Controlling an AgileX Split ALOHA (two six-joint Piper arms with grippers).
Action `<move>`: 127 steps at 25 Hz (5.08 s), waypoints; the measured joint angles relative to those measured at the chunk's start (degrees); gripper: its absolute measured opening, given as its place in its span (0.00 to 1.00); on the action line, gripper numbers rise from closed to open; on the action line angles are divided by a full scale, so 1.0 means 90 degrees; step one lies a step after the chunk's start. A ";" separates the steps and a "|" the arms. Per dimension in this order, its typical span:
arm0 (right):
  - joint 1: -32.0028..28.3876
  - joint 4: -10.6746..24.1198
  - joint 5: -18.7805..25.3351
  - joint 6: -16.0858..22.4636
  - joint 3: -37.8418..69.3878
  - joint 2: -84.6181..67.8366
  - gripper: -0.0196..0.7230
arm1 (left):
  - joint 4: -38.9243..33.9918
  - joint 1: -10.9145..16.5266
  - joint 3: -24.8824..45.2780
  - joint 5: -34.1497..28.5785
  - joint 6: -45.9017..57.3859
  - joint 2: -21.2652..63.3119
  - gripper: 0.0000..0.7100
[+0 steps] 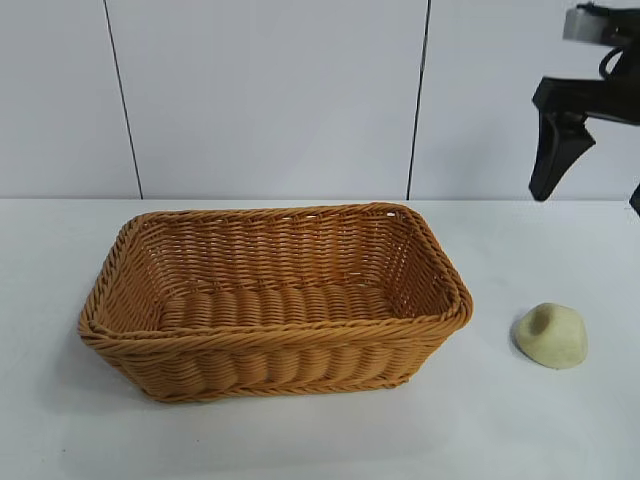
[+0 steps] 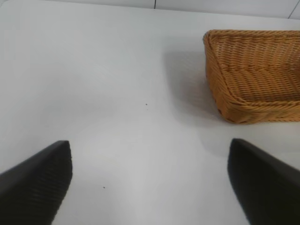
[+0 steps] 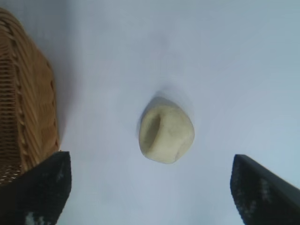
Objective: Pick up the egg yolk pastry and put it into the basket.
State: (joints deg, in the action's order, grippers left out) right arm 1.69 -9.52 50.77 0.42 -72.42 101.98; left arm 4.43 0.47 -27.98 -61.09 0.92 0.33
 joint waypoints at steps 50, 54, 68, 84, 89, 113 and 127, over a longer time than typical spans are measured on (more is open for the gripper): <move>0.2150 -0.0478 0.0253 -0.0046 -0.0952 0.0095 0.27 | 0.0012 0.0000 0.0000 0.0000 0.0000 0.0000 0.98; 0.2943 -0.0503 -0.0196 0.0207 -0.0952 0.0106 0.27 | 0.0012 0.0000 0.0000 0.0000 0.0000 0.0000 0.98; 0.3496 -0.0843 -0.1826 0.0523 -0.0945 0.1607 0.27 | 0.0012 0.0000 0.0000 0.0000 -0.0002 0.0000 0.98; 0.3496 0.0901 0.0840 0.1089 -0.2839 0.1619 0.88 | 0.0012 0.0000 0.0000 0.0000 -0.0002 0.0000 0.98; 0.3253 0.1354 0.1652 0.1210 -0.3632 0.1605 0.88 | 0.0012 0.0000 0.0000 0.0000 -0.0002 0.0000 0.98; -0.0245 0.1499 0.2047 0.0665 -0.3652 0.1605 0.88 | 0.0012 0.0000 0.0000 0.0000 -0.0002 0.0000 0.98; -0.0245 0.1348 0.2048 0.0187 0.0030 -0.0420 0.88 | 0.0012 0.0000 0.0000 0.0000 -0.0002 0.0000 0.98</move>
State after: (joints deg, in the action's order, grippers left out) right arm -0.51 2.61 69.20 2.10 -72.15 98.20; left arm 4.53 0.47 -27.98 -61.09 0.90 0.33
